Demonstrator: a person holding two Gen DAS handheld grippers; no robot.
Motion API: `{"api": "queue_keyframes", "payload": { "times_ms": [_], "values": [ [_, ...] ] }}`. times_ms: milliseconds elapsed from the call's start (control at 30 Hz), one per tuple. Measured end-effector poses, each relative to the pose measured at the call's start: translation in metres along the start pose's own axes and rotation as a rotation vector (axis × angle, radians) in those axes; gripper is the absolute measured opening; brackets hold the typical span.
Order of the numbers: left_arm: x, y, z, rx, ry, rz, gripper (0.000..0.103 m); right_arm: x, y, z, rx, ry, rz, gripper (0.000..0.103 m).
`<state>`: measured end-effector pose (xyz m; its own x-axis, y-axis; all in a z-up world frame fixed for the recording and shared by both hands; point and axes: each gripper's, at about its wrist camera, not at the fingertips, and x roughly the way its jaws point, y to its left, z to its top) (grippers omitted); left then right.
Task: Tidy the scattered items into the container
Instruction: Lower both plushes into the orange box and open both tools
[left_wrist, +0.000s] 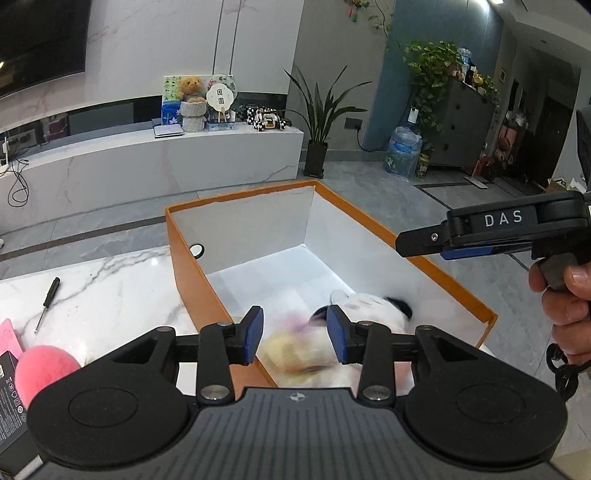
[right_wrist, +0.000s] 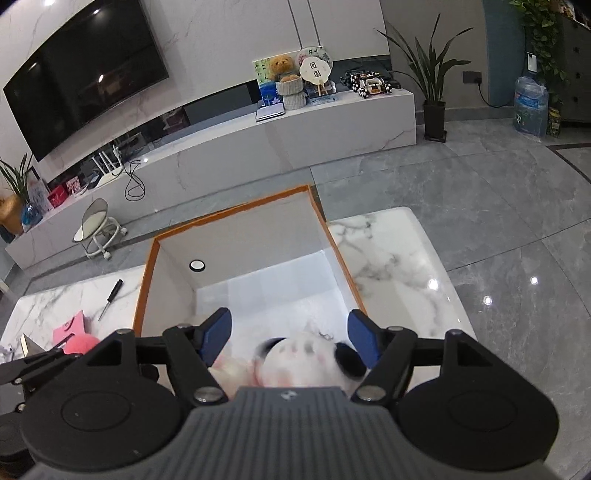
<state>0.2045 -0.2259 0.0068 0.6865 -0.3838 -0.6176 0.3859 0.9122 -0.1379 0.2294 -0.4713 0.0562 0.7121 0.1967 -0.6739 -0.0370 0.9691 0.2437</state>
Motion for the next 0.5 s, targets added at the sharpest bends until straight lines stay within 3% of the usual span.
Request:
{"api": "queue_keyframes", "payload": {
  "times_ms": [500],
  "values": [
    [-0.0040, -0.0003, -0.0034, -0.016, 0.008, -0.022, 0.045, -0.0046, 0.0080, 0.0016, -0.010, -0.003, -0.011, 0.072]
  ]
}}
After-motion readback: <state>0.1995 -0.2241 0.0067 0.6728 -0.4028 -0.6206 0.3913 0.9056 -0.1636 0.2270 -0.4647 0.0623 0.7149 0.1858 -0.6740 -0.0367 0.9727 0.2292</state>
